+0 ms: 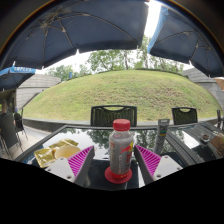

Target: Pour water

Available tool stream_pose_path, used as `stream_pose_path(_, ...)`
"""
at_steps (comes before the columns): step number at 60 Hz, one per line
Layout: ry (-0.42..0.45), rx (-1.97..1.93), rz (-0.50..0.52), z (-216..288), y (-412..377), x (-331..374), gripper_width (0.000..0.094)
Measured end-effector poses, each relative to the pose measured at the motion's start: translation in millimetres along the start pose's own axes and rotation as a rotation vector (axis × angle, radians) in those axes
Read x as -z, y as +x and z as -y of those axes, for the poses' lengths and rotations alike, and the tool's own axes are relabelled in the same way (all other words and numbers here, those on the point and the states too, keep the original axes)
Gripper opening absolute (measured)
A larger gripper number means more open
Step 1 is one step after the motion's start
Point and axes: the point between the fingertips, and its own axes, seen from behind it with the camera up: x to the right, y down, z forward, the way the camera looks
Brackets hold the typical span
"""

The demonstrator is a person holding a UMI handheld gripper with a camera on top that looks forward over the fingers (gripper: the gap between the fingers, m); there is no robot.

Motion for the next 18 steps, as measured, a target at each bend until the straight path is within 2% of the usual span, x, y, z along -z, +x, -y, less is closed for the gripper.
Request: stream_pose_path(18,-0.019,-0.022,0.032,-7,-23,118,0.0836)
